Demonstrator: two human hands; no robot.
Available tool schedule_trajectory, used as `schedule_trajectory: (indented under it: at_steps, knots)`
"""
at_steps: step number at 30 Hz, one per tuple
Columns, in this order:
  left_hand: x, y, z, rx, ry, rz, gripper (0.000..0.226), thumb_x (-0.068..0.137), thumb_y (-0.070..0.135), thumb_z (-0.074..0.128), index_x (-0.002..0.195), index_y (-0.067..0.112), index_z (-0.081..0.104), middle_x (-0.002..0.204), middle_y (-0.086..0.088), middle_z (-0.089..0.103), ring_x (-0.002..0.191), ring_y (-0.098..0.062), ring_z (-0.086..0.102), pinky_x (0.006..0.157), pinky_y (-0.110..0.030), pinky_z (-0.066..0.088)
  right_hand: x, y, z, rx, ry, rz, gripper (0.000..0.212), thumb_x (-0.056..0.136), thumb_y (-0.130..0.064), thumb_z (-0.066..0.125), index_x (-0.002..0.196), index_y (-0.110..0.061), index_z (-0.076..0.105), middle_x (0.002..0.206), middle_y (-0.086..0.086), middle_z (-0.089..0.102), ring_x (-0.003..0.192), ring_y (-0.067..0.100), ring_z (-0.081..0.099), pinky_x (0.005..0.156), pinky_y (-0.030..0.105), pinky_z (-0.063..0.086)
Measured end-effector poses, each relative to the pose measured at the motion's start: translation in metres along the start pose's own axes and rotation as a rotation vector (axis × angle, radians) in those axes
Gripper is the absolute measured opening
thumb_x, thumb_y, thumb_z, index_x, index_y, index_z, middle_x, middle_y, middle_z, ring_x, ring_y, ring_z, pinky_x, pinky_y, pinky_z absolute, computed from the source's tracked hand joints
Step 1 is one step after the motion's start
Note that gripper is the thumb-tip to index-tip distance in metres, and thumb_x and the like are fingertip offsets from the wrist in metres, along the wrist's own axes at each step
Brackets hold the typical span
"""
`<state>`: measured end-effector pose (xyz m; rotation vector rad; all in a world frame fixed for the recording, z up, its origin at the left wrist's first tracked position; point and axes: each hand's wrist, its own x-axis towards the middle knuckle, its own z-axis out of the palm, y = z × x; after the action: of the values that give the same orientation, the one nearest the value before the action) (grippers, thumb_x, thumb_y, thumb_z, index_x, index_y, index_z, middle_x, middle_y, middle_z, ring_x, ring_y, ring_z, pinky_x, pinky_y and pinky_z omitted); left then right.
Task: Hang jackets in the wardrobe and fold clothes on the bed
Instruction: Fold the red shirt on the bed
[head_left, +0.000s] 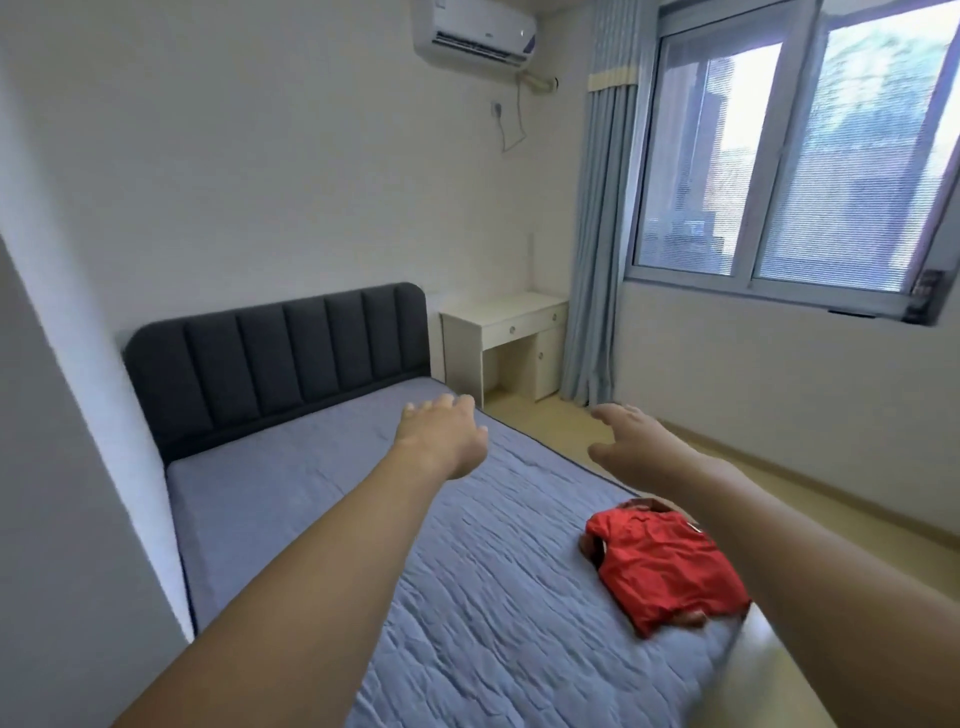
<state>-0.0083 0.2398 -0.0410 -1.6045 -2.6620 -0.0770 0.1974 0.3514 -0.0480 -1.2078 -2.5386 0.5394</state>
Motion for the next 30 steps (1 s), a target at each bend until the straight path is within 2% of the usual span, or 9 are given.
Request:
schedule_trajectory:
  at_steps: [5,9,13,15,19,23,26,29,30]
  knots:
    - [0.075,0.090,0.026,-0.035,-0.096,-0.032,0.056,0.100,0.043,0.030,0.150,0.016,0.029,0.152,-0.011,0.036,0.136,-0.032,0.038,0.115,-0.048,0.024,0.063,0.129,-0.031,0.008,-0.081,0.061,0.060,0.089,-0.021,0.054,0.146,-0.012,0.038,0.151,0.009,0.037,0.137,0.022,0.037,0.108,0.030,0.030]
    - [0.162,0.136,0.048,-0.206,-0.131,-0.139,0.055,0.100,0.042,0.031,0.149,0.016,0.032,0.150,-0.010,0.036,0.130,-0.033,0.041,0.105,-0.046,0.037,0.134,0.216,-0.039,-0.008,-0.119,0.065,0.059,0.089,-0.020,0.053,0.145,-0.011,0.038,0.150,0.009,0.039,0.137,0.022,0.037,0.109,0.028,0.030]
    - [0.264,0.186,0.107,-0.355,-0.183,-0.200,0.054,0.098,0.040,0.033,0.146,0.014,0.035,0.152,-0.010,0.033,0.130,-0.030,0.043,0.103,-0.042,0.039,0.222,0.302,-0.030,-0.022,-0.174,0.078,0.058,0.091,-0.020,0.052,0.146,-0.012,0.037,0.150,0.009,0.038,0.137,0.022,0.037,0.109,0.029,0.030]
    - [0.321,0.213,0.145,-0.400,-0.221,-0.214,0.046,0.097,0.037,0.035,0.135,0.012,0.044,0.149,-0.011,0.036,0.122,-0.029,0.048,0.097,-0.040,0.042,0.268,0.346,-0.024,-0.030,-0.212,0.098,0.057,0.091,-0.019,0.052,0.146,-0.013,0.036,0.150,0.008,0.037,0.137,0.022,0.036,0.109,0.029,0.029]
    - [0.407,0.273,0.227,-0.474,-0.319,-0.248,0.017,0.093,0.029,0.041,0.092,0.013,0.048,0.115,-0.017,0.056,0.101,-0.031,0.056,0.079,-0.036,0.043,0.351,0.440,-0.003,-0.057,-0.318,0.143,0.057,0.092,-0.017,0.051,0.146,-0.012,0.036,0.151,0.009,0.037,0.139,0.022,0.034,0.111,0.029,0.028]
    - [0.488,0.334,0.326,-0.478,-0.417,-0.218,0.011,0.089,0.023,0.047,0.087,0.013,0.050,0.109,-0.016,0.061,0.092,-0.027,0.054,0.074,-0.031,0.039,0.436,0.541,0.048,-0.023,-0.378,0.186,0.054,0.093,-0.018,0.050,0.145,-0.011,0.037,0.149,0.011,0.039,0.137,0.023,0.037,0.110,0.031,0.030]
    - [0.554,0.372,0.421,-0.471,-0.449,-0.211,0.024,0.088,0.023,0.048,0.103,0.007,0.059,0.117,-0.018,0.061,0.102,-0.029,0.058,0.080,-0.030,0.043,0.502,0.624,0.118,0.022,-0.412,0.220,0.050,0.093,-0.020,0.050,0.141,-0.009,0.044,0.143,0.012,0.046,0.130,0.025,0.044,0.104,0.030,0.035]
    - [0.605,0.408,0.522,-0.482,-0.505,-0.219,0.034,0.087,0.023,0.050,0.117,0.012,0.061,0.124,-0.014,0.062,0.113,-0.028,0.058,0.091,-0.029,0.045,0.552,0.702,0.206,0.130,-0.438,0.281,0.027,0.089,-0.022,0.055,0.115,-0.017,0.063,0.122,0.006,0.063,0.097,0.017,0.059,0.075,0.022,0.042]
    - [0.617,0.420,0.555,-0.487,-0.542,-0.213,0.036,0.088,0.023,0.050,0.121,0.014,0.061,0.126,-0.012,0.061,0.115,-0.026,0.057,0.093,-0.028,0.044,0.566,0.728,0.237,0.164,-0.460,0.319,0.026,0.088,-0.022,0.056,0.113,-0.020,0.064,0.122,0.005,0.064,0.094,0.016,0.060,0.072,0.019,0.042]
